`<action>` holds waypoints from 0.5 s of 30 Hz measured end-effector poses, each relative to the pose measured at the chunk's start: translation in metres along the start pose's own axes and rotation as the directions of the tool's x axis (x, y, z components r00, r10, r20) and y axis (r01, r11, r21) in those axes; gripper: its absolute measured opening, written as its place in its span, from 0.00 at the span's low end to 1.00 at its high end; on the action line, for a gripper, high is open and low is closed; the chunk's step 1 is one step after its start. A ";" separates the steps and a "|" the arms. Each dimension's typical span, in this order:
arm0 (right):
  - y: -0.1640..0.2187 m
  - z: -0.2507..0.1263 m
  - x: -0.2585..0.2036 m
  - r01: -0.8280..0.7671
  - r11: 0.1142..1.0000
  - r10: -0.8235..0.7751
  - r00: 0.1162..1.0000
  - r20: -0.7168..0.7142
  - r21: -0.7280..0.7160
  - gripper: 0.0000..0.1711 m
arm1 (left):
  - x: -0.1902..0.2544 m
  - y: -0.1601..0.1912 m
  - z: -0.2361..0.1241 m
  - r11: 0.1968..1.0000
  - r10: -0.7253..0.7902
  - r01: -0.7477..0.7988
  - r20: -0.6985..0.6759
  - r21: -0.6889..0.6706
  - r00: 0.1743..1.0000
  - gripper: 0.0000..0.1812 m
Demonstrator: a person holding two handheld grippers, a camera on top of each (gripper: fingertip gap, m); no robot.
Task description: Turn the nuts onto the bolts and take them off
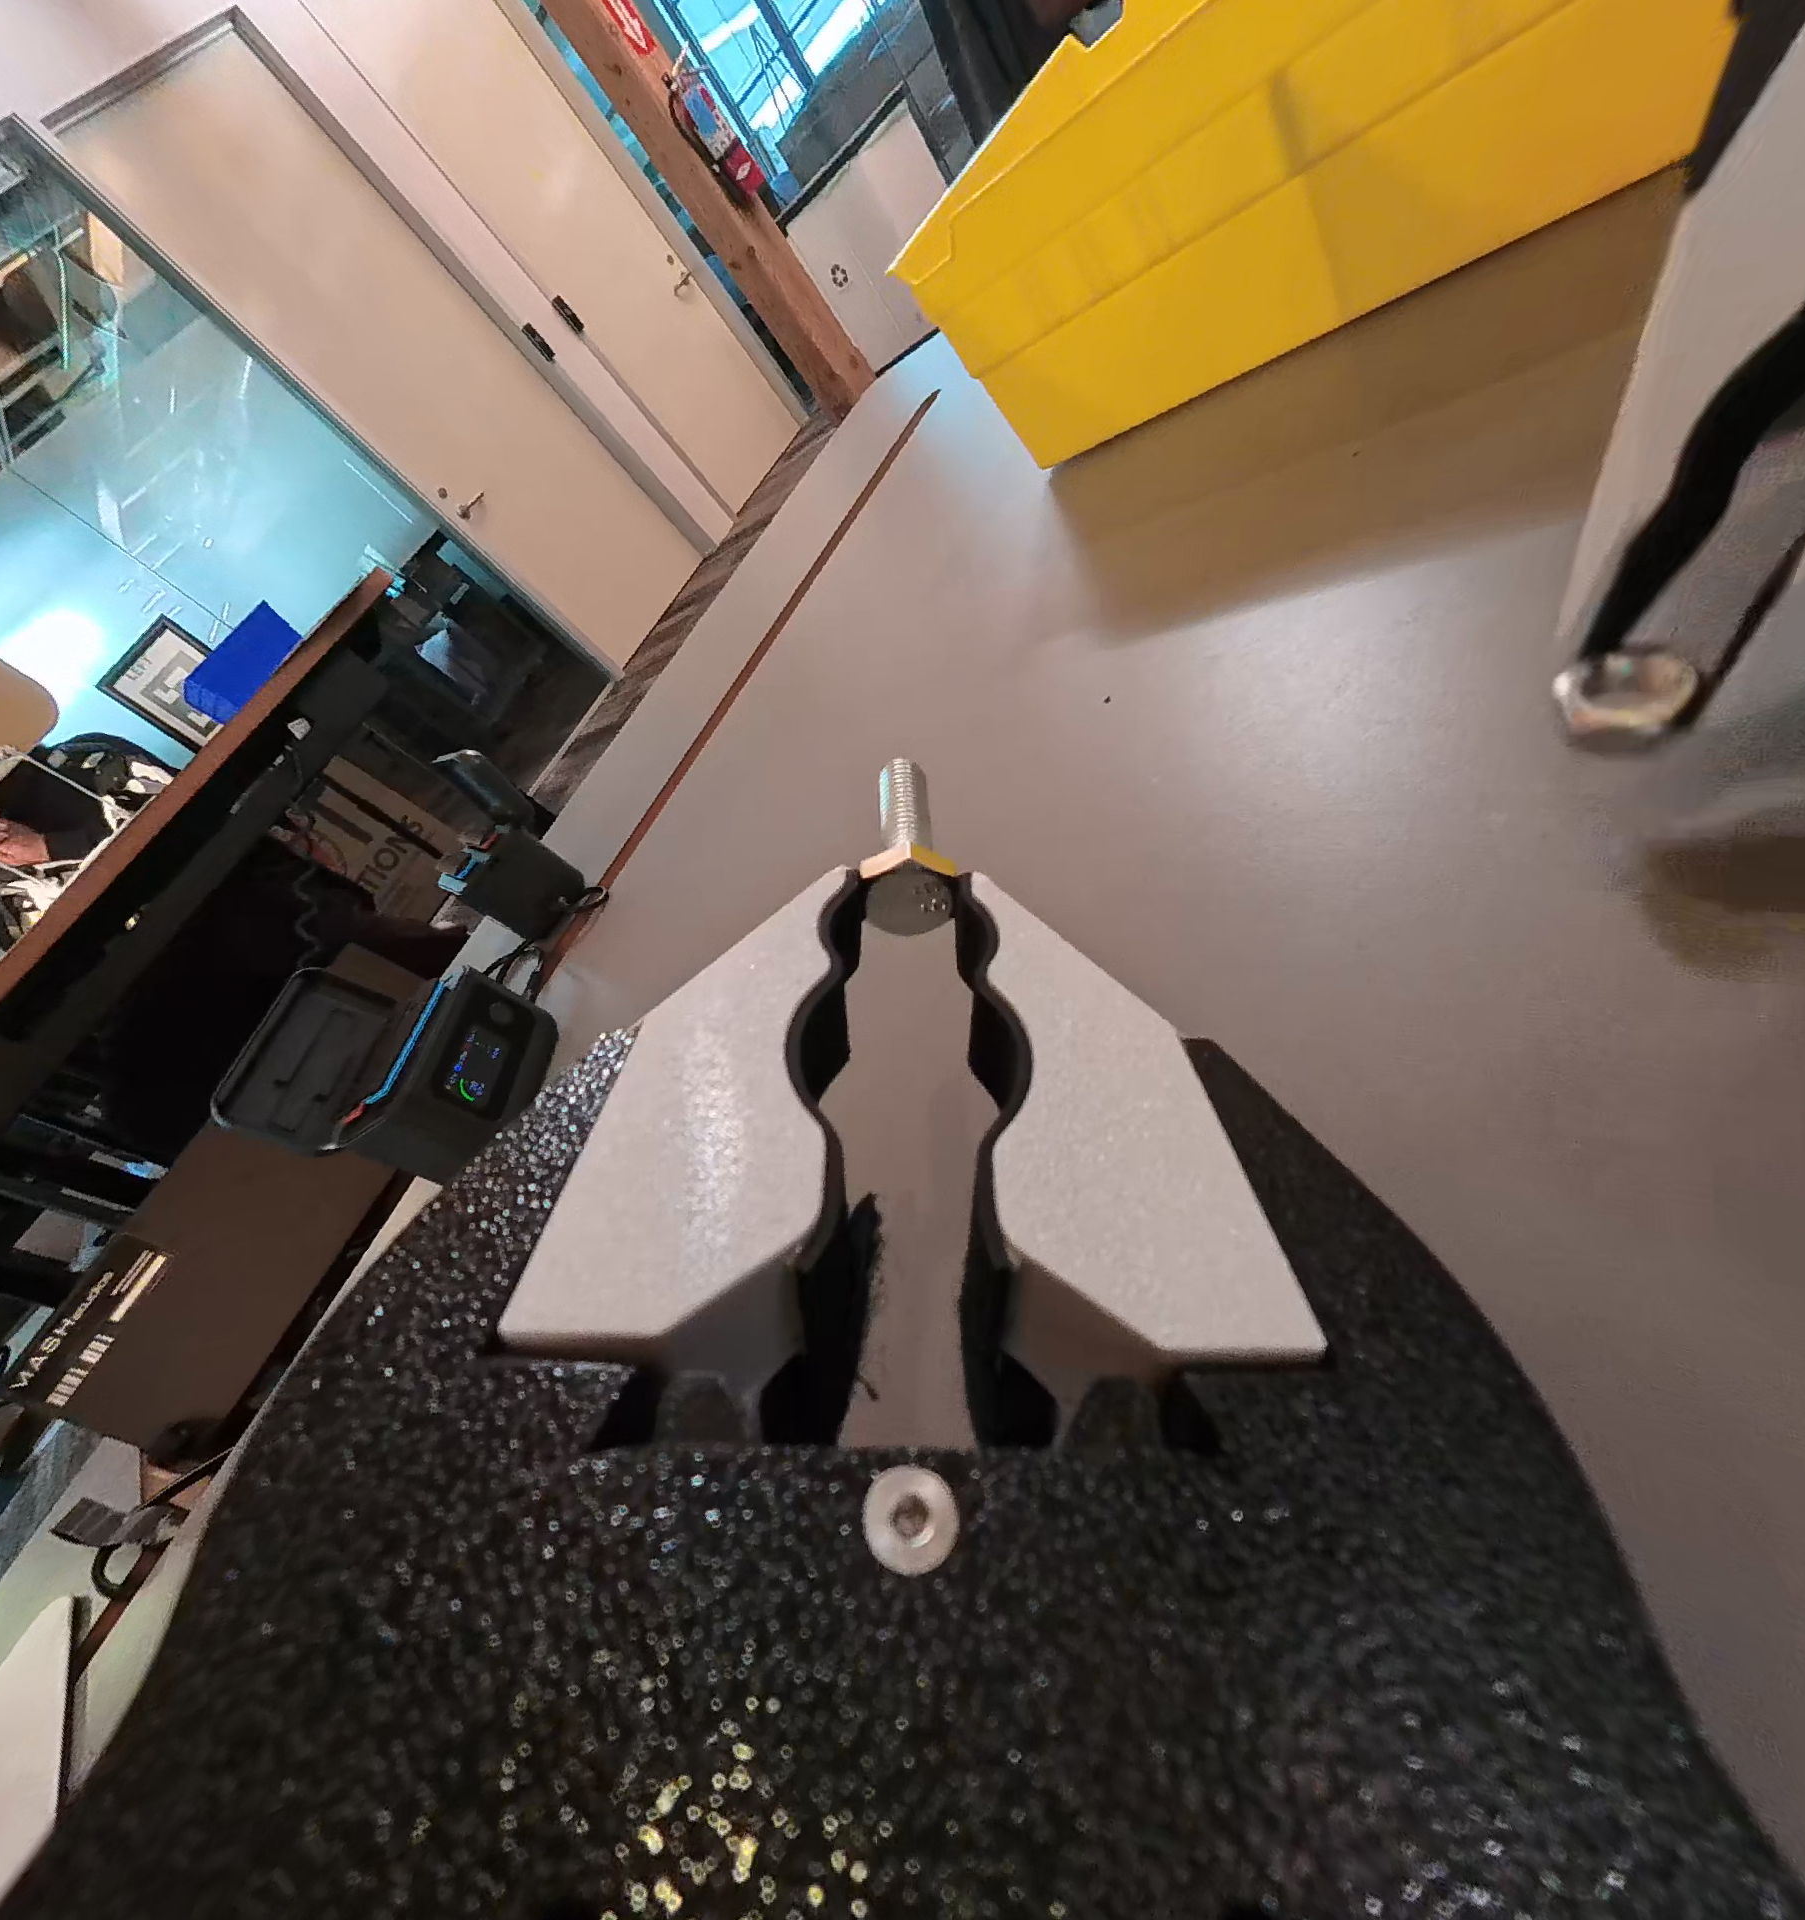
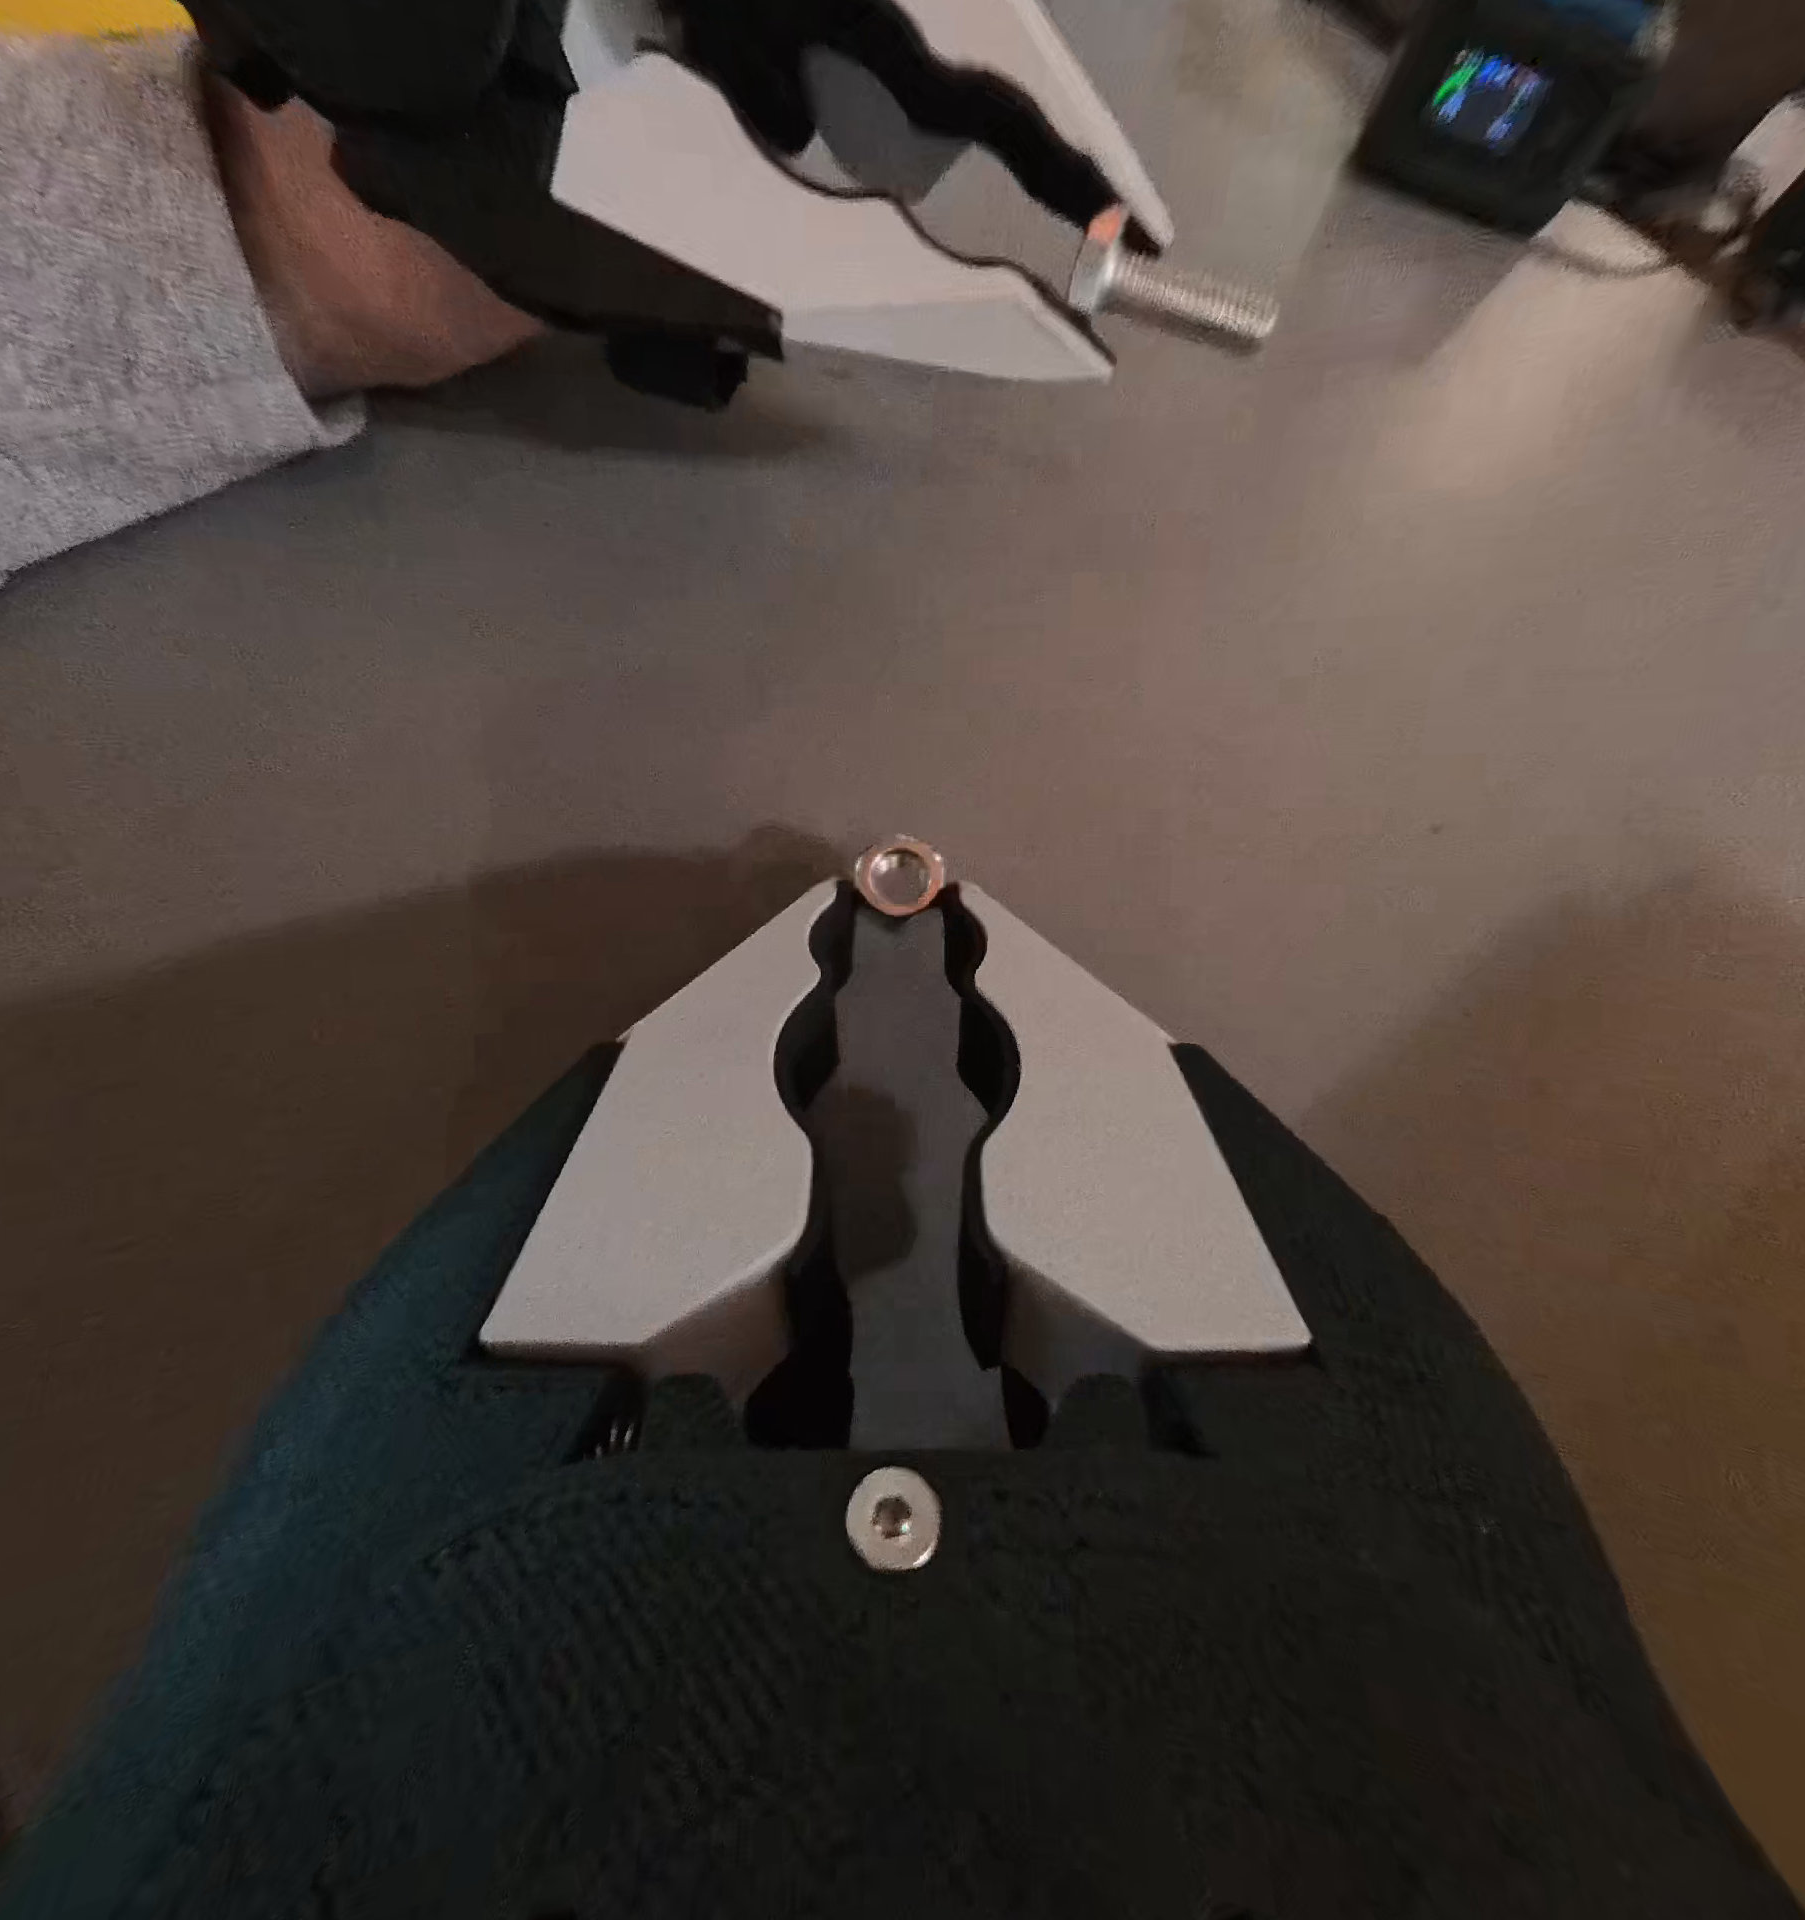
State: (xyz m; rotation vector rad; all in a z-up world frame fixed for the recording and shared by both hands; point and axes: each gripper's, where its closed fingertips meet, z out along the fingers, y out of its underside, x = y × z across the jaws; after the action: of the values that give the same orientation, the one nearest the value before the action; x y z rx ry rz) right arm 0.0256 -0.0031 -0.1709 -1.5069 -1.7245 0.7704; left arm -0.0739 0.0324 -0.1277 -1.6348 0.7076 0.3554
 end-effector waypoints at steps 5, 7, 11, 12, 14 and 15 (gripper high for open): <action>-0.049 -0.065 0.040 0.290 0.933 -0.170 0.876 -0.451 0.212 0.09 | -0.003 -0.001 -0.002 1.000 -0.018 0.018 0.013 0.013 1.000 0.08; -0.063 -0.111 0.064 0.419 0.886 -0.199 0.727 -0.657 0.196 0.09 | -0.003 -0.002 -0.002 1.000 -0.020 0.020 0.015 0.017 1.000 0.08; -0.060 -0.212 0.117 0.528 0.849 -0.198 0.348 -0.916 0.017 0.09 | -0.003 -0.002 -0.002 1.000 -0.011 0.011 0.018 0.012 1.000 0.09; -0.051 -0.230 0.131 0.509 0.860 -0.204 0.293 -0.934 -0.028 0.09 | -0.003 -0.002 -0.001 1.000 -0.010 0.010 0.019 0.012 1.000 0.09; -0.026 -0.251 0.160 0.440 0.892 -0.246 0.273 -0.930 -0.107 0.09 | -0.003 -0.002 -0.001 1.000 -0.011 0.011 0.020 0.011 1.000 0.09; -0.012 -0.254 0.174 0.399 0.907 -0.272 0.313 -0.910 -0.133 0.09 | -0.004 -0.001 -0.001 1.000 -0.013 0.013 0.020 0.010 1.000 0.09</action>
State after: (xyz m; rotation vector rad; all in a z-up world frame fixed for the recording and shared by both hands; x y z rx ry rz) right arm 0.2153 0.1632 0.0055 -1.0397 -0.9809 -0.2480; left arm -0.0759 0.0323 -0.1241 -1.6242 0.6820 0.3580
